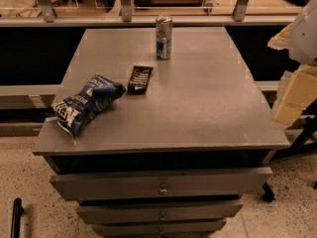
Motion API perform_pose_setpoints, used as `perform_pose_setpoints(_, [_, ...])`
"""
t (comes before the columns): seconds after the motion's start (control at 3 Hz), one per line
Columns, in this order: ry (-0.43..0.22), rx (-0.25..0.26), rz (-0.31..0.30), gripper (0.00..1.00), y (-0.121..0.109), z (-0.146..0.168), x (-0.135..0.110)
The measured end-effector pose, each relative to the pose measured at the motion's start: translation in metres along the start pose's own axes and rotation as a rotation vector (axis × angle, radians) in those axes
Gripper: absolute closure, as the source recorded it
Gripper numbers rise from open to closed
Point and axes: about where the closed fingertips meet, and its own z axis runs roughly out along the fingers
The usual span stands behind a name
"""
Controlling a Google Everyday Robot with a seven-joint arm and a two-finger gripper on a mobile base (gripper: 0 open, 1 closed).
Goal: Move redbull can near blue chip bag
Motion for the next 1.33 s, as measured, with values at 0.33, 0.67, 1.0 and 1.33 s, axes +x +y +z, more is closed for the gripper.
perform_pose_setpoints(0.33, [0.000,0.000,0.000,0.00,0.000,0.000,0.000])
perform_pose_setpoints(0.67, [-0.035,0.012,-0.019,0.00,-0.022,0.006,-0.003])
perform_pose_setpoints(1.0, [-0.104,0.032,-0.066,0.00,-0.071,0.019,-0.013])
perform_pose_setpoints(1.33, [-0.274,0.042,-0.081,0.00,-0.139,0.044,-0.045])
